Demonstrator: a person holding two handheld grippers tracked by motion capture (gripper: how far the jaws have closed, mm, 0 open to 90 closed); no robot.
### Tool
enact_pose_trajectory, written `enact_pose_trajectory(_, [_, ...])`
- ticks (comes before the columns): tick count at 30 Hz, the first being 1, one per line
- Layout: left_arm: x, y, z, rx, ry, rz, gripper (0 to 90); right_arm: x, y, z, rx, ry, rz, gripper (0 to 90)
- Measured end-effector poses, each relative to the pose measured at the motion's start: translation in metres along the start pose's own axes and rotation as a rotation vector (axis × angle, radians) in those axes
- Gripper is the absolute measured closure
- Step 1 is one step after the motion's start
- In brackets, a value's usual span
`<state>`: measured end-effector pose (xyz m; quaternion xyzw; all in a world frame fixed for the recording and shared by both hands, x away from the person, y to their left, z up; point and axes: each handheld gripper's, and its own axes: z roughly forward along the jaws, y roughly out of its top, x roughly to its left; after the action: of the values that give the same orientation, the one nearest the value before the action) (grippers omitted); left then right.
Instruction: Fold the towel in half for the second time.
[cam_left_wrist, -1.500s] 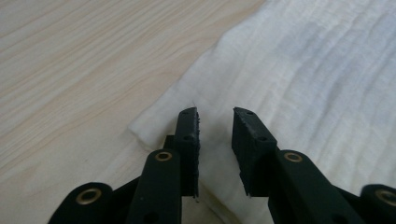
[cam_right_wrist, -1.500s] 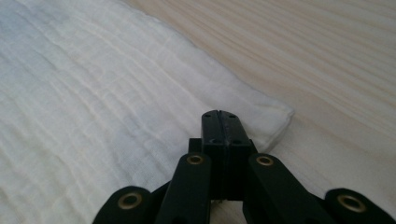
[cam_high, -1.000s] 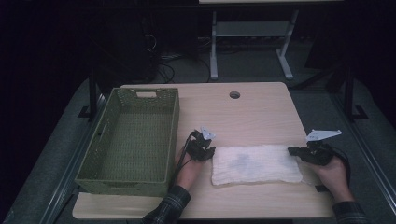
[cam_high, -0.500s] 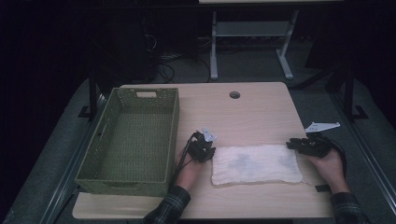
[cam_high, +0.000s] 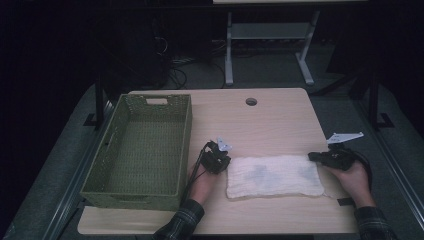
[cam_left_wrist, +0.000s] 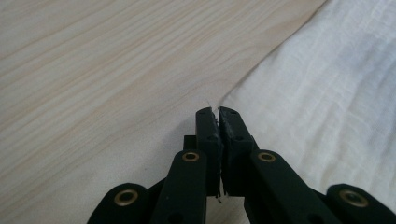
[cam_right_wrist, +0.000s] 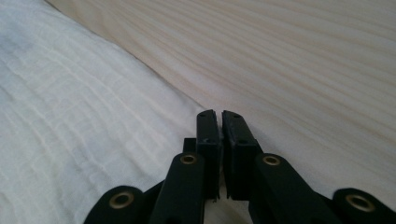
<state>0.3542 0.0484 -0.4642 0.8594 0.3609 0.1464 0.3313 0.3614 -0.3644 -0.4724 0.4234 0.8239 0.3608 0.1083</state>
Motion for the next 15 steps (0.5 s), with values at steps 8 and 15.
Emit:
enact_pose_trajectory(8, [0.006, 0.002, -0.008, -0.069, 0.031, -0.051, 88.1, -0.002, 0.005, -0.010, -0.069, -0.008, -0.002, 86.8])
enact_pose_trajectory(15, [0.013, 0.016, -0.025, -0.156, 0.083, -0.050, 88.1, -0.005, 0.018, -0.016, -0.138, -0.027, -0.018, 86.9])
